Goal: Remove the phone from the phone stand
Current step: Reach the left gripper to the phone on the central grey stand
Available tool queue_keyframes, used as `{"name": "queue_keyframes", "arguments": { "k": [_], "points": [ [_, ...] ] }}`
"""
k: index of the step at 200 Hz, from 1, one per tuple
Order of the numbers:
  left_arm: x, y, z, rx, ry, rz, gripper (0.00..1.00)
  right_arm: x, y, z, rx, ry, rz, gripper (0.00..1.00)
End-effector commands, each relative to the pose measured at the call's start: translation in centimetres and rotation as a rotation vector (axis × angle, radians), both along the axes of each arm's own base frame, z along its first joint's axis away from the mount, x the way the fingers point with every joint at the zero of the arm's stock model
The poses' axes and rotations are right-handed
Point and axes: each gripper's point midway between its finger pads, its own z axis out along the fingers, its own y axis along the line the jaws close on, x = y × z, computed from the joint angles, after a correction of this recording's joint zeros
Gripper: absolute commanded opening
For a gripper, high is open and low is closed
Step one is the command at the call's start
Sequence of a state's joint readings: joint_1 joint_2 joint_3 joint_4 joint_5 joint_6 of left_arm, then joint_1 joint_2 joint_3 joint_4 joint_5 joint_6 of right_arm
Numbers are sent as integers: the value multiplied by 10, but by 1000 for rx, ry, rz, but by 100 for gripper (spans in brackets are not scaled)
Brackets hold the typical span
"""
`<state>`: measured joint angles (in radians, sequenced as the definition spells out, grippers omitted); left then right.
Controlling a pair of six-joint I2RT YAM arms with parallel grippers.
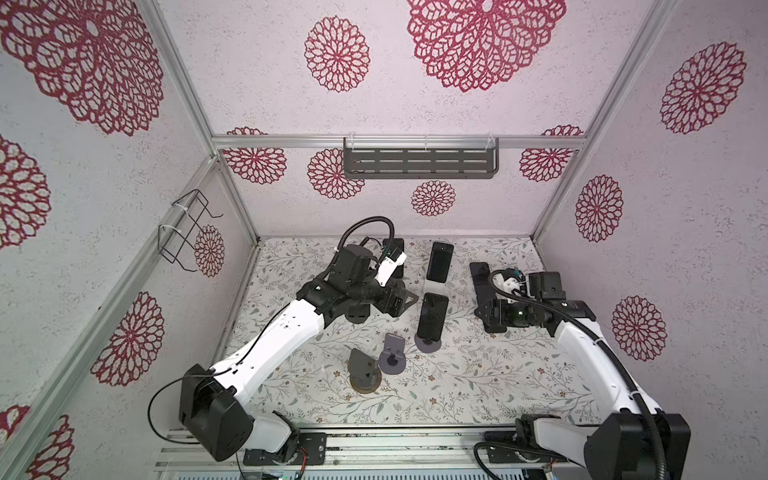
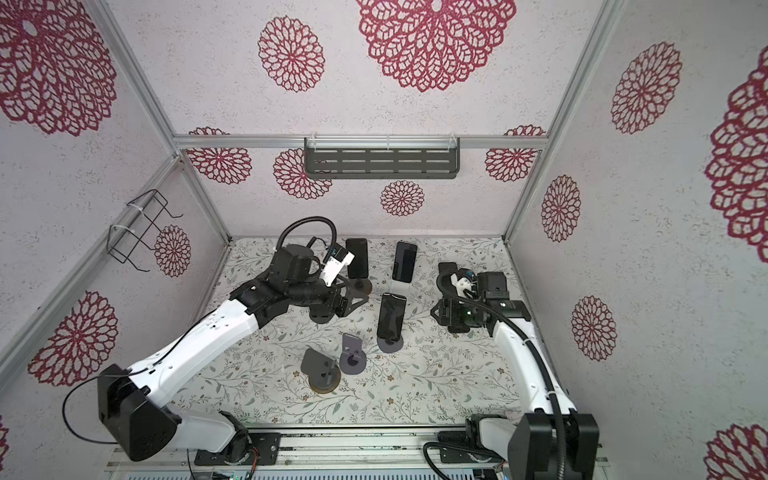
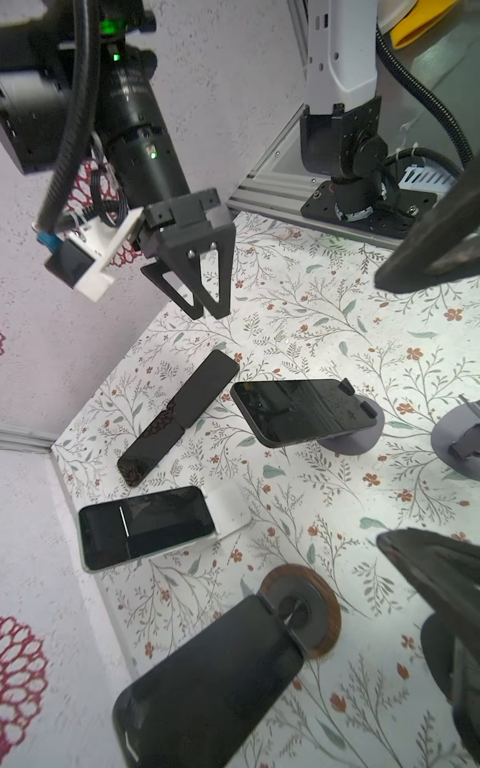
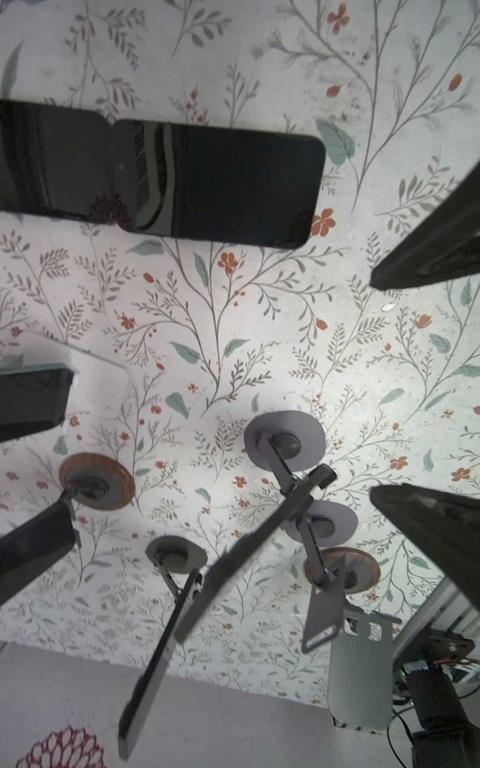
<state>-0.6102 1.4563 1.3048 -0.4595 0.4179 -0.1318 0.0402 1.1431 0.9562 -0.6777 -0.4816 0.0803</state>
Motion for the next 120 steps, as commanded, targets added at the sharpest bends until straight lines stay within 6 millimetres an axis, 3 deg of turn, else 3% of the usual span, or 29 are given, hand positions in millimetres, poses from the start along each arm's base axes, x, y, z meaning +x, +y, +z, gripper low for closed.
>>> {"name": "queue_keyframes", "arguments": {
  "k": [1, 51, 83, 120],
  "points": [
    [4, -14, 7, -45, -35, -62, 89, -16, 16, 16, 79, -26, 58, 75],
    [8, -37, -15, -75, -9, -178, 82, -27, 27, 34, 146, -66, 107, 72],
    [27, -48, -25, -1, -35, -82, 86, -19, 10, 43, 75, -134, 11, 72],
    [32, -65, -41, -1, -30, -95, 88, -15, 11, 57, 105, -176, 0, 71]
  ]
}}
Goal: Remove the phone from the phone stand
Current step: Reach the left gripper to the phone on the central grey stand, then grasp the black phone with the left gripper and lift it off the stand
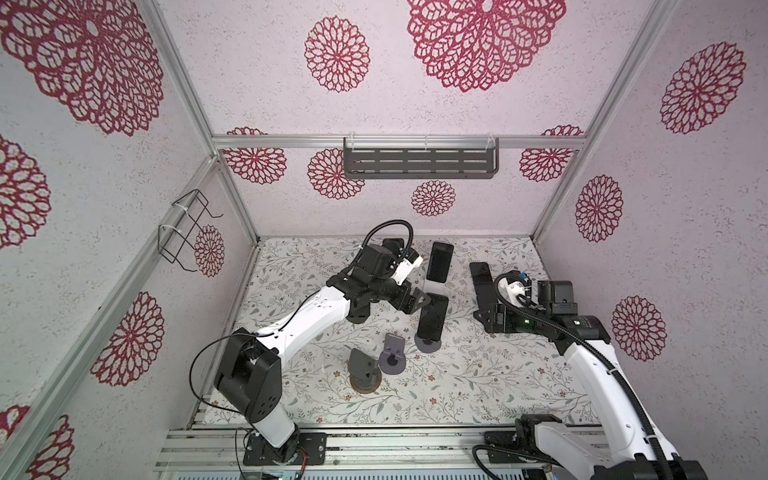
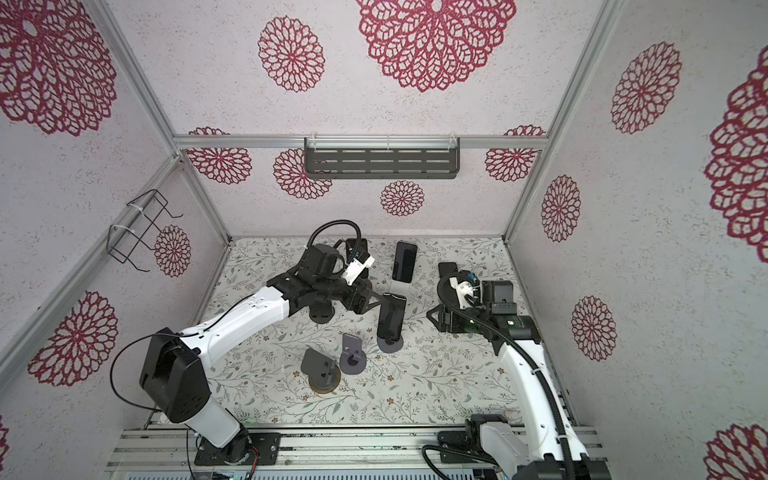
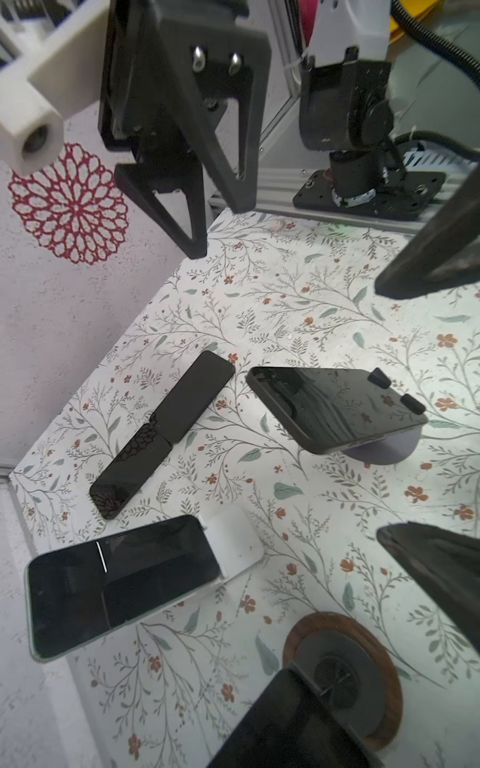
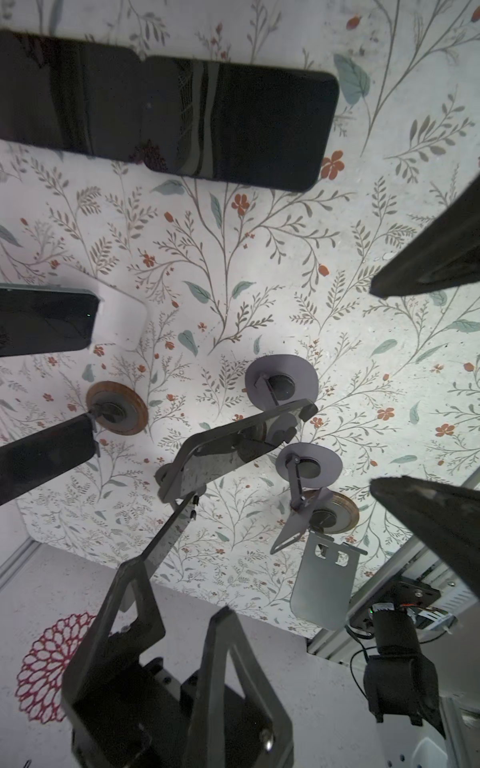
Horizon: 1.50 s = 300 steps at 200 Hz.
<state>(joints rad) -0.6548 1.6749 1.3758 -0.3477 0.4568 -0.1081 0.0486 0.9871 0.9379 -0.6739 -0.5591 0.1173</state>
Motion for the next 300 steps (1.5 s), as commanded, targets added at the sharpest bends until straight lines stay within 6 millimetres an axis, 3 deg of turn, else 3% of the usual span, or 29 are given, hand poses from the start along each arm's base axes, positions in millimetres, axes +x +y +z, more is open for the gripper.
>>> {"name": "queue_keyframes", "arguments": {
  "k": [1, 46, 78, 148, 237, 264, 300],
  "points": [
    [10, -16, 1, -15, -53, -7, 88, 6, -2, 18, 23, -54, -32, 71],
    [18, -32, -5, -88, -31, -94, 80, 3, 1, 20, 35, -50, -14, 70],
    [25, -32, -9, -112, -17, -107, 76, 0, -1, 20, 19, -51, -12, 70],
    [11, -36, -26, -149, 56, -197, 62, 2, 0, 16, 12, -43, 0, 70],
    [15, -37, -43, -151, 84, -198, 71, 0, -1, 13, 9, -33, -2, 70],
    [15, -36, -46, -159, 85, -196, 66, 0, -1, 13, 8, -31, -3, 70],
    [17, -36, -51, -162, 96, -194, 48, -1, -2, 12, 7, -30, -6, 70]
  ]
}}
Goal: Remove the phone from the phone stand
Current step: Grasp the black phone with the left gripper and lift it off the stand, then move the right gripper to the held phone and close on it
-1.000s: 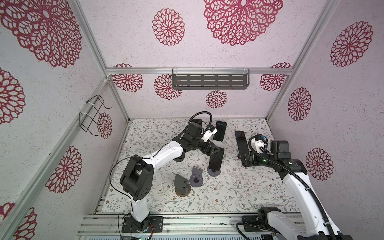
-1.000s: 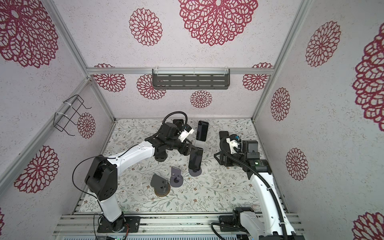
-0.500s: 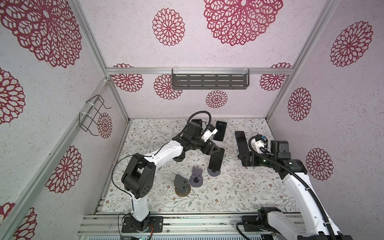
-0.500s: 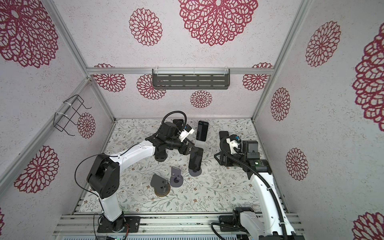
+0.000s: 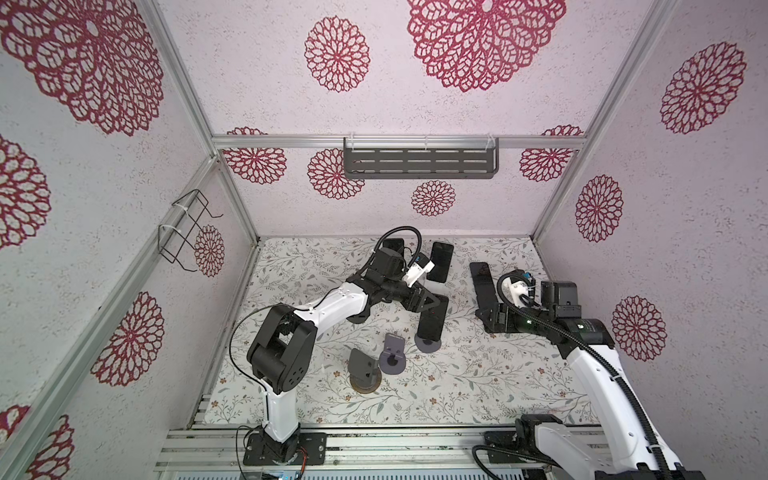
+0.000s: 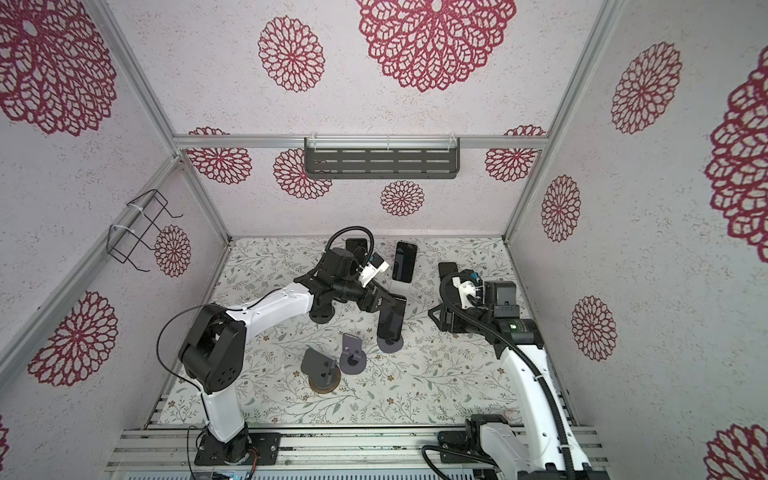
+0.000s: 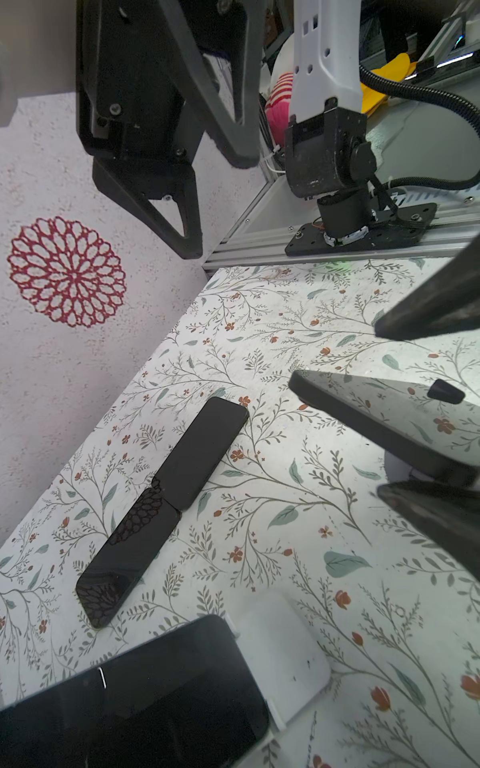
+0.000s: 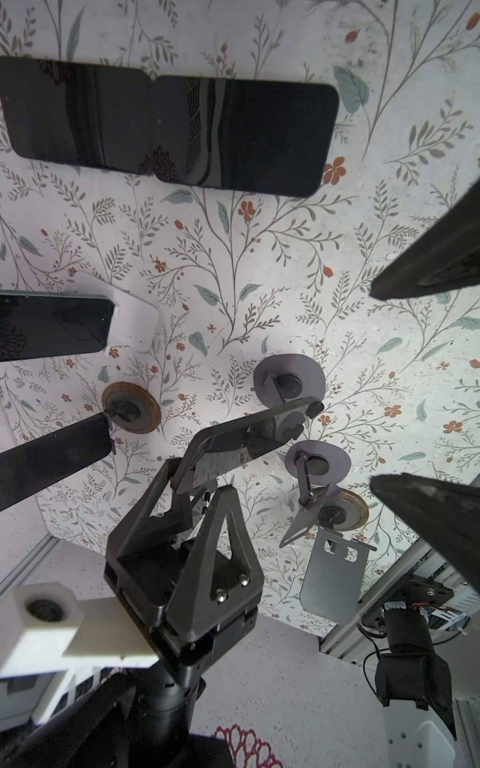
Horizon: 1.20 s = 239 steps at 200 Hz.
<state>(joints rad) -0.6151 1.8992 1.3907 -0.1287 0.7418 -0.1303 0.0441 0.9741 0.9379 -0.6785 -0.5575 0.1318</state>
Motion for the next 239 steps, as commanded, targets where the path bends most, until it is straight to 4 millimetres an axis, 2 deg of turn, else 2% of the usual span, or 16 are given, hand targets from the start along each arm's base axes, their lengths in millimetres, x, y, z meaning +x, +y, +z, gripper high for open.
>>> {"name": "queue_keyframes", "arguments": {
  "k": [1, 35, 50, 89, 143, 203, 239],
  "points": [
    [3, 0, -5, -17, -16, -13, 47, 1, 0, 10, -1, -29, 8, 70],
    [5, 0, -5, -14, -18, -4, 32, 1, -1, 9, -5, -30, 5, 70],
    [4, 0, -3, -14, -20, -2, 30, 1, -1, 9, -6, -30, 4, 70],
    [5, 1, 1, -16, -21, 4, 16, 2, -1, 8, -7, -28, 5, 70],
    [5, -1, 12, -29, -14, 16, 6, 1, 0, 11, 0, -35, 9, 70],
    [8, 2, 48, -62, 24, 89, 0, 7, -6, 31, -25, -113, -45, 70],
    [10, 4, 72, -91, 41, 132, 0, 7, 7, 39, -75, -141, -25, 71]
  ]
}}
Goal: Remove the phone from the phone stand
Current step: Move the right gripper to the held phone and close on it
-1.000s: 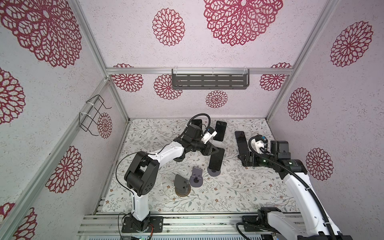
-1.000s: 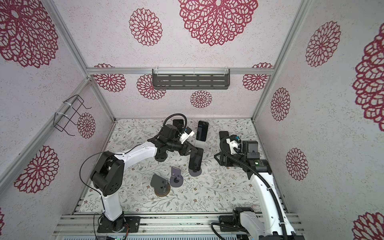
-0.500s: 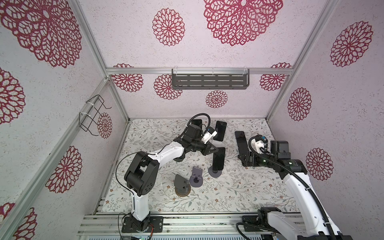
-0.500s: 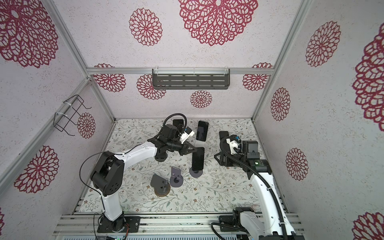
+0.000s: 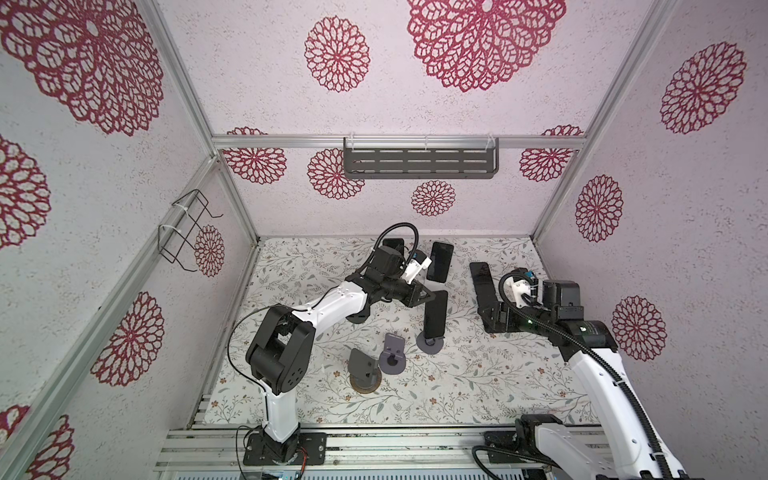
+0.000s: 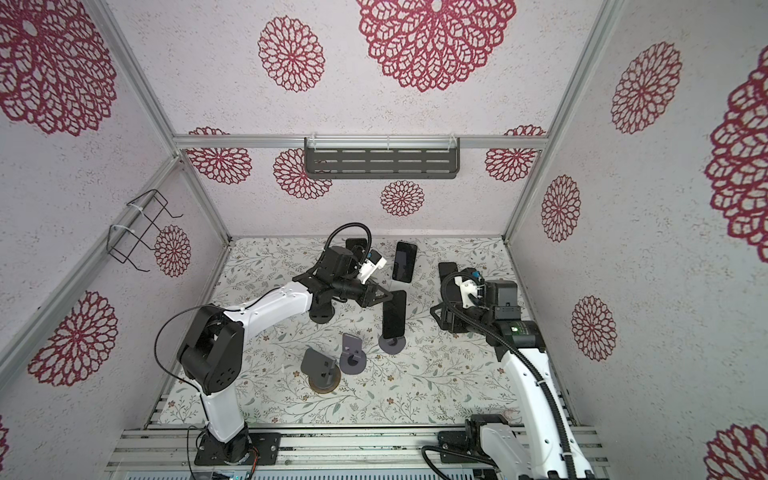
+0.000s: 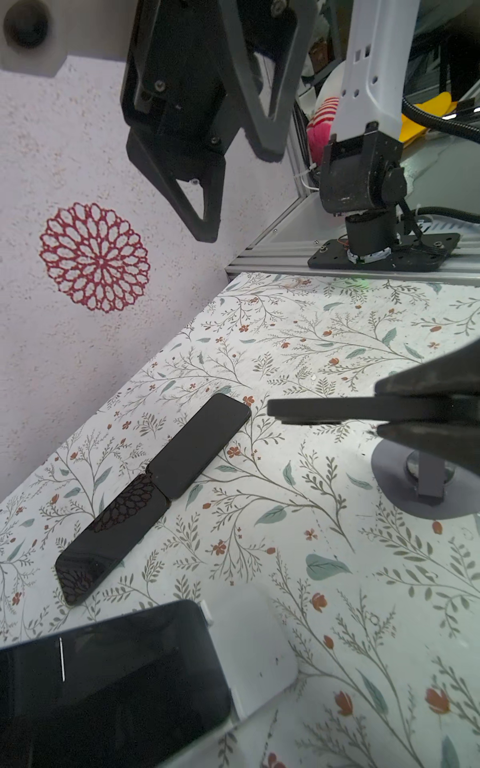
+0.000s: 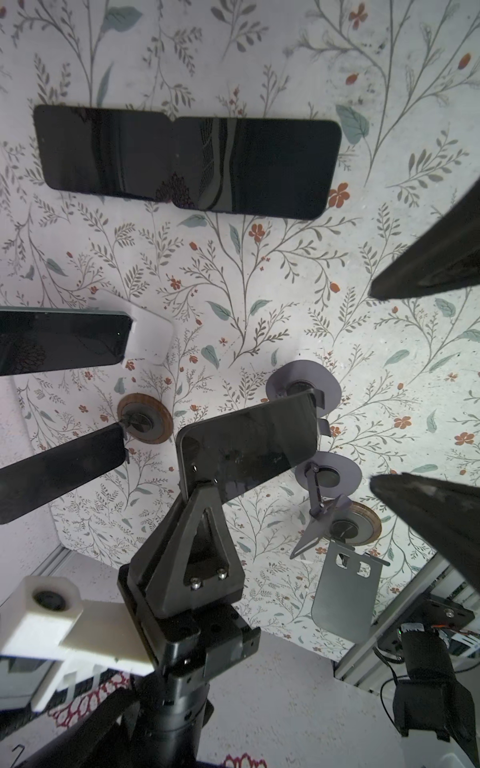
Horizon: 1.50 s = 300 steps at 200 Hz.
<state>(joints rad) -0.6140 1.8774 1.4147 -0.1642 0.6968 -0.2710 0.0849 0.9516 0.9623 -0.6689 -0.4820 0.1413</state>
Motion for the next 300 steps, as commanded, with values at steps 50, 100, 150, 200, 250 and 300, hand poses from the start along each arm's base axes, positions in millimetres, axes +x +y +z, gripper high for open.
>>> {"name": "queue_keyframes", "arguments": {
  "k": [50, 100, 150, 200, 250, 300],
  "points": [
    [16, 7, 97, -147, 32, 167, 0, 8, 47, 43, 3, -137, 68, 78],
    [12, 12, 102, -158, 153, 222, 0, 15, 71, 34, -6, -135, 118, 88],
    [7, 14, 104, -159, 165, 222, 0, 27, 96, 22, -3, -139, 202, 91],
    [8, 15, 104, -162, 169, 232, 0, 41, 111, 8, -72, -133, 217, 92],
    [8, 15, 105, -162, 167, 236, 0, 51, 120, -1, -118, -134, 186, 87],
    [7, 16, 107, -167, 163, 234, 0, 60, 117, -3, -141, -149, 141, 78]
  ]
}}
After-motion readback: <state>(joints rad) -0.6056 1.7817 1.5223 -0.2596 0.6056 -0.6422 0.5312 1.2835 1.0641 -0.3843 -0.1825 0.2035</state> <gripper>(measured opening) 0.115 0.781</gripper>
